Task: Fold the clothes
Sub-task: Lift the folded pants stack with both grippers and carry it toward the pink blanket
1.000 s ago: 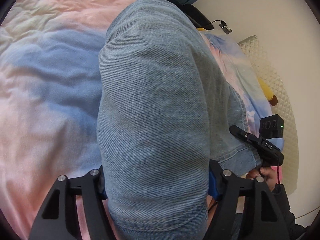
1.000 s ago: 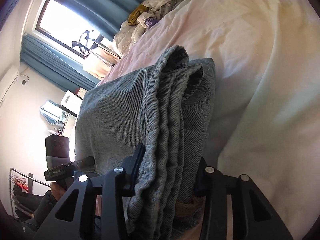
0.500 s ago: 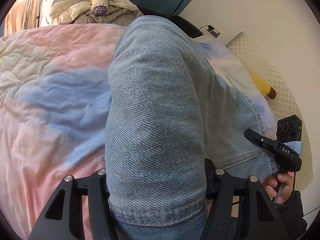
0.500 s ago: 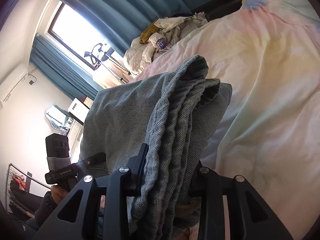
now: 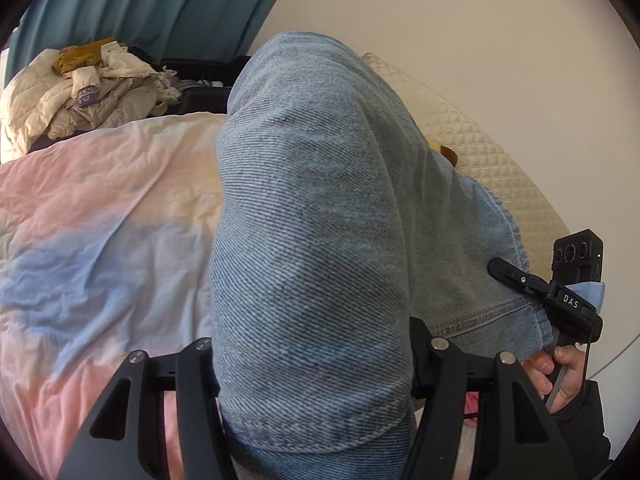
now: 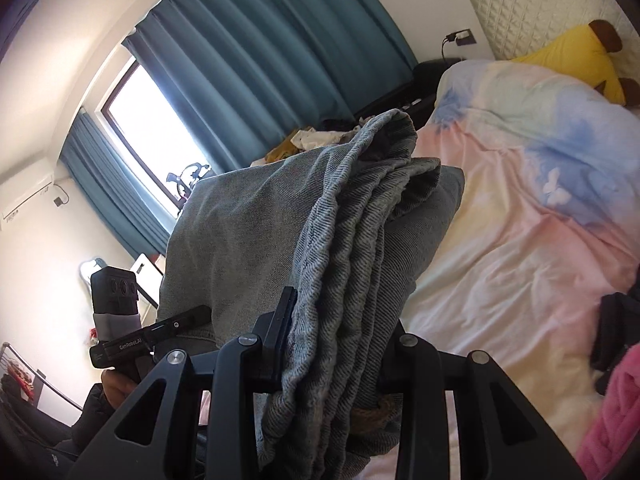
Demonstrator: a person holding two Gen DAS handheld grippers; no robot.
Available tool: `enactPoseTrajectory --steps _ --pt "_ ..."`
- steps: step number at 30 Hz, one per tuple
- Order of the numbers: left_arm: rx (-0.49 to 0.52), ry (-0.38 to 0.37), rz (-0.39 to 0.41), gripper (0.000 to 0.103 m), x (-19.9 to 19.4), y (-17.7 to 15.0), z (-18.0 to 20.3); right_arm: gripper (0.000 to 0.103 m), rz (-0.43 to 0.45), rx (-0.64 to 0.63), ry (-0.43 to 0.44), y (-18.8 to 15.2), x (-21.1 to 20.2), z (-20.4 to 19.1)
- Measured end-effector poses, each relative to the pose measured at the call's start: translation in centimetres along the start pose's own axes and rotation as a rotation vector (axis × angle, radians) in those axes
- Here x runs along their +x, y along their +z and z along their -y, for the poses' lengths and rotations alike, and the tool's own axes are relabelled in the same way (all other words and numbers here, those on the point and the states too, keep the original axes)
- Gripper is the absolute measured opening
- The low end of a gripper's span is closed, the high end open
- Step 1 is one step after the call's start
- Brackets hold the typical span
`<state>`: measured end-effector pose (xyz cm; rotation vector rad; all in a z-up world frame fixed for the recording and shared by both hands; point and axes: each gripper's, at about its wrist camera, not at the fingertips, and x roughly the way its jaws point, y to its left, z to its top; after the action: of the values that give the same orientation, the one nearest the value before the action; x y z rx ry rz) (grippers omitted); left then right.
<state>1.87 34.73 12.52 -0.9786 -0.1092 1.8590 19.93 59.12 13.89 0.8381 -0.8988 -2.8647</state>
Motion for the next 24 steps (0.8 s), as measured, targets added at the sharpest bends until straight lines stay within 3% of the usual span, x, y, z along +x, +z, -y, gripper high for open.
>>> enactPoseTrajectory --steps 7,13,19,24 --pt "0.071 -0.156 -0.097 0.061 4.5 -1.3 7.9 0.031 0.086 0.06 -0.169 -2.8 -12.1 3.0" --pt "0.143 -0.269 -0.214 0.061 10.0 -4.3 14.9 0.031 0.163 0.134 -0.338 -7.8 -20.8 5.7" --pt "0.22 -0.37 -0.406 0.061 15.4 -10.6 21.2 0.031 0.205 0.281 -0.488 -15.8 -29.4 8.9" --pt "0.287 -0.397 -0.561 0.061 18.3 -17.0 25.0 0.031 0.202 0.43 -0.566 -22.9 -33.6 11.3"
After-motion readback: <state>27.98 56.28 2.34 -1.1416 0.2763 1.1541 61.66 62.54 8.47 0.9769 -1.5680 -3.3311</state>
